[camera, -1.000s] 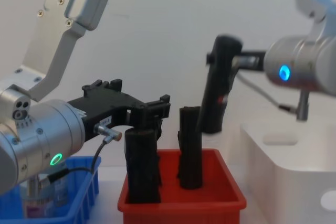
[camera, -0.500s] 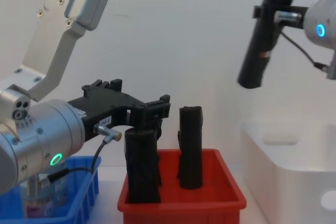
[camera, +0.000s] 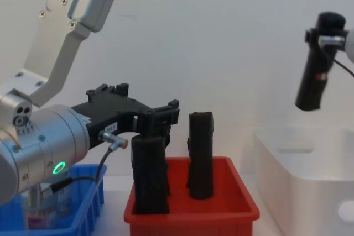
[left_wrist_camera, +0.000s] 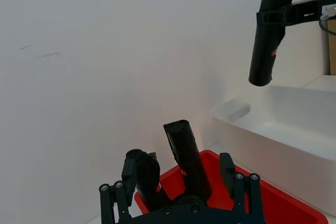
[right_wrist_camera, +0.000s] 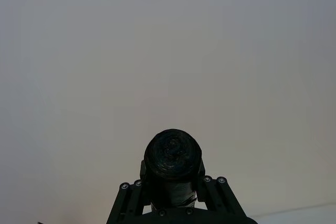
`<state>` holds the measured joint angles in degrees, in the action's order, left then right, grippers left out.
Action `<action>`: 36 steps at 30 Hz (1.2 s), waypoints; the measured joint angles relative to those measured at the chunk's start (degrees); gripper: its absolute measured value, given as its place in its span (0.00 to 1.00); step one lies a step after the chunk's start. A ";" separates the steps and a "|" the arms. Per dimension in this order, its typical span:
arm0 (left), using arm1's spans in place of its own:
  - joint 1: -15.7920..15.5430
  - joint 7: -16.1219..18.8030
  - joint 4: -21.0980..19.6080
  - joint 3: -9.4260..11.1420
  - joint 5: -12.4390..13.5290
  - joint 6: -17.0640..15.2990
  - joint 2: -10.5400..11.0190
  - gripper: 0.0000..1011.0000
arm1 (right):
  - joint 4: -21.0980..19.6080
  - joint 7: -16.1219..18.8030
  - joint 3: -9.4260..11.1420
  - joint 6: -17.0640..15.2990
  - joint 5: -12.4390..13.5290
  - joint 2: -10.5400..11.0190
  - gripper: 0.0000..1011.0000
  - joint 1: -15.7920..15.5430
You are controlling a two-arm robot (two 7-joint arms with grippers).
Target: Pick the cotton swabs from the blue box and place them into the white box.
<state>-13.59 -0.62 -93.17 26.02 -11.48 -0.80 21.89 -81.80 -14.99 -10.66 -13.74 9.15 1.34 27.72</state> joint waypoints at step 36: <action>6.29 10.37 -4.74 -4.43 -4.08 -0.31 7.02 0.99 | 7.29 -4.14 1.76 -0.92 -2.64 0.21 0.99 2.18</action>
<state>-7.31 9.75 -97.91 21.59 -15.56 -1.11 28.91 -74.50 -19.13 -8.89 -14.66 6.51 1.56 29.91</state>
